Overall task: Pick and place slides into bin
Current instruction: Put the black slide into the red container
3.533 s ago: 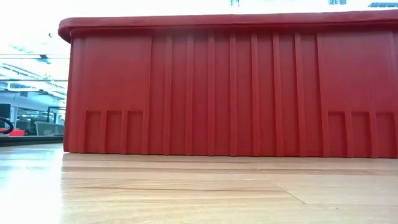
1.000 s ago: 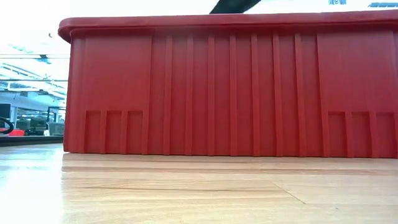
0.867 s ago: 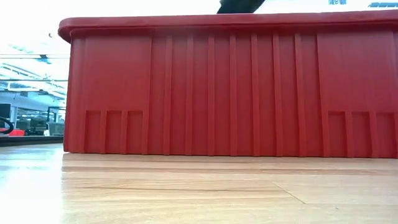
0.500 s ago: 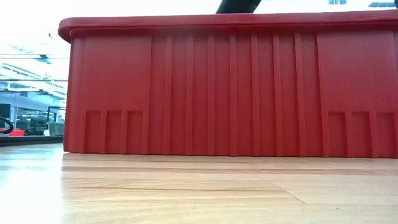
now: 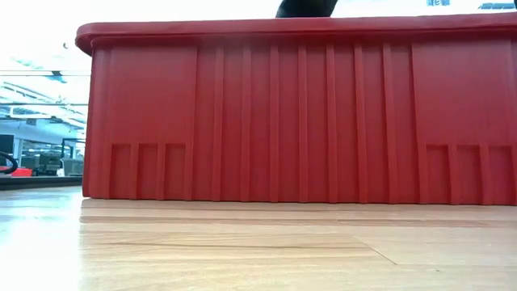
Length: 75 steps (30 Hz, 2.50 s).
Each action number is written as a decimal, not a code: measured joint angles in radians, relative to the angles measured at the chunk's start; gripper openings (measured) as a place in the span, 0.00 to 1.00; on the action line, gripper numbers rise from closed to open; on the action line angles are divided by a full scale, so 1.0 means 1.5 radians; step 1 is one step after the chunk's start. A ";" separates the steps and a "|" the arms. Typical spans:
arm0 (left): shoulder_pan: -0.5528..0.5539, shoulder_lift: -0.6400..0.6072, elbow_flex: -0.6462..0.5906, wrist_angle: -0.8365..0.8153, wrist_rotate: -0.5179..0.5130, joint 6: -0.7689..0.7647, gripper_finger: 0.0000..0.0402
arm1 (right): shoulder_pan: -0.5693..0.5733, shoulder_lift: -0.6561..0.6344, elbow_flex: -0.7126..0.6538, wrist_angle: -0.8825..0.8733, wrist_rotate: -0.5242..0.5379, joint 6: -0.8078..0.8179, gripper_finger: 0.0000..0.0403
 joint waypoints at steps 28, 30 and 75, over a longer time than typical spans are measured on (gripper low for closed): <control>-0.001 0.000 0.000 0.000 0.001 0.018 0.49 | -0.019 -0.003 -0.386 0.348 -0.016 -0.027 0.11; -0.001 0.000 0.000 0.000 0.001 0.018 0.49 | -0.024 -0.003 -0.401 0.364 -0.015 -0.044 0.11; -0.001 0.000 0.000 -0.001 0.000 0.002 0.49 | -0.078 -0.005 -0.501 0.478 -0.273 -0.094 0.27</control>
